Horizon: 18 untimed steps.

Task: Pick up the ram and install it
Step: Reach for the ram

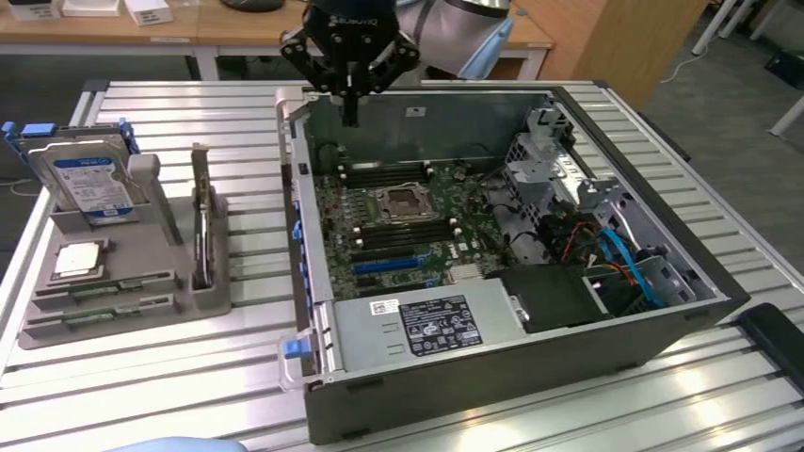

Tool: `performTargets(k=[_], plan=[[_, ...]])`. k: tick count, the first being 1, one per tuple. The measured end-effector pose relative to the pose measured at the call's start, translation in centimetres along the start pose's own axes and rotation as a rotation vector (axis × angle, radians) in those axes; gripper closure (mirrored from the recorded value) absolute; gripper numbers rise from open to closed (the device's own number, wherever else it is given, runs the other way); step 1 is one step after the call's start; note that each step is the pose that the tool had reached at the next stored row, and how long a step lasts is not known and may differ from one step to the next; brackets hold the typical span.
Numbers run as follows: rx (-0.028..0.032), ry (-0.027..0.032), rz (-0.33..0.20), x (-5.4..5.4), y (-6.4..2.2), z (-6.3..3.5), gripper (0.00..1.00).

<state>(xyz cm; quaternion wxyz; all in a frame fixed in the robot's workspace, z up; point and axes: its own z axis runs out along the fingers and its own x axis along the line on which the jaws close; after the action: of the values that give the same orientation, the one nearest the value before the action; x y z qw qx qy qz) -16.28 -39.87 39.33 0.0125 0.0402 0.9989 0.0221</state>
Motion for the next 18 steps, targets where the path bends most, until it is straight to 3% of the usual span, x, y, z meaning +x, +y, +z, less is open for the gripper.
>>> performTargets(k=[12,18], plan=[[0.0001,0.0001,0.0,4.2,-0.26,-0.11,0.9],[0.0,0.0,0.0,6.9,-0.38,-0.18,0.9]])
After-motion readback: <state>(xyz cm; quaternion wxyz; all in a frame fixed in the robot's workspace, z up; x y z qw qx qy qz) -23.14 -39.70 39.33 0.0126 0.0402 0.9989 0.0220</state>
